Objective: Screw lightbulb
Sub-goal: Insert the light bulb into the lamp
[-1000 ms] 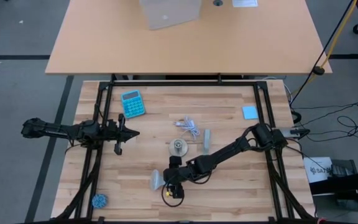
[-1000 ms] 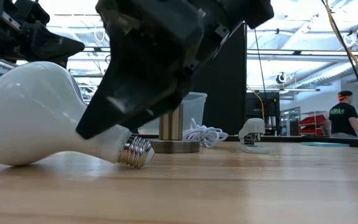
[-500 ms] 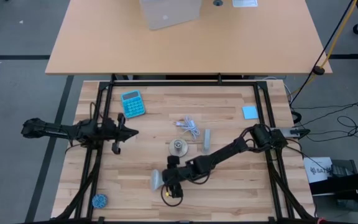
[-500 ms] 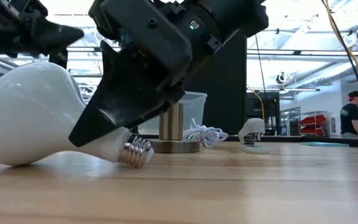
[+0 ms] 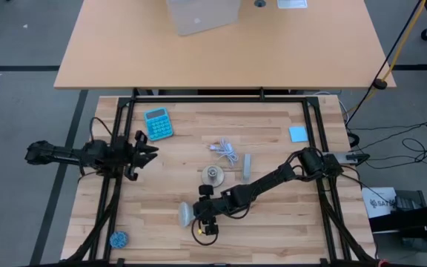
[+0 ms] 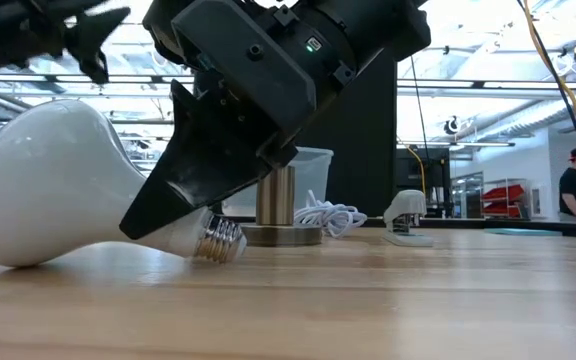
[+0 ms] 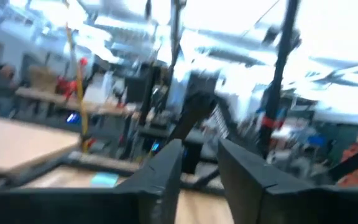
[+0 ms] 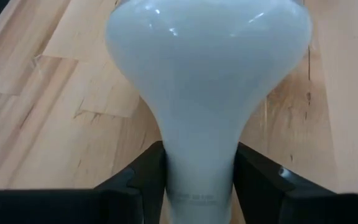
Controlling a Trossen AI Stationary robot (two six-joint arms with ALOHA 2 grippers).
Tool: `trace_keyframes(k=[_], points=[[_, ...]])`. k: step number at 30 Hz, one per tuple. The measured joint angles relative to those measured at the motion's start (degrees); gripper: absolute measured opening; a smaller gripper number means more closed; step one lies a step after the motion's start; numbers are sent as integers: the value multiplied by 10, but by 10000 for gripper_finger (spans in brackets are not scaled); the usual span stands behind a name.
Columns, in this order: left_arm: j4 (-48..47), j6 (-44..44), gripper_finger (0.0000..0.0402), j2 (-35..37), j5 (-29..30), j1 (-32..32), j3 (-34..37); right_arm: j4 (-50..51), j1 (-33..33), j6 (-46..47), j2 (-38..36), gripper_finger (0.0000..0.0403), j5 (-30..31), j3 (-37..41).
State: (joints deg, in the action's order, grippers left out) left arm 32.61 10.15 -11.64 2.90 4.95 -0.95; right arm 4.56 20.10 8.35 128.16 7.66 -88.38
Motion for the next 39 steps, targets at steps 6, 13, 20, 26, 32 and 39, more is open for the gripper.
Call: trace_keyframes(k=[6, 13, 20, 26, 32, 39], points=[[121, 0, 179, 0, -52, 0, -1, -1, -2, -17, 0, 151, 0, 0], [129, 0, 235, -25, -52, 0, -40, -35, -13, -39, -2, 152, 0, 0], [74, -13, 247, -125, -77, 0, -119, -45, -32, -69, -23, 151, 15, -1], [74, -90, 247, -180, -122, 10, -167, -72, -52, -101, -53, 149, 35, -1], [80, -138, 247, -178, -123, 31, -191, -71, -73, -116, -85, 152, 71, -1], [81, -137, 247, -170, -125, 34, -198, -64, -98, -127, -105, 148, 127, -1]])
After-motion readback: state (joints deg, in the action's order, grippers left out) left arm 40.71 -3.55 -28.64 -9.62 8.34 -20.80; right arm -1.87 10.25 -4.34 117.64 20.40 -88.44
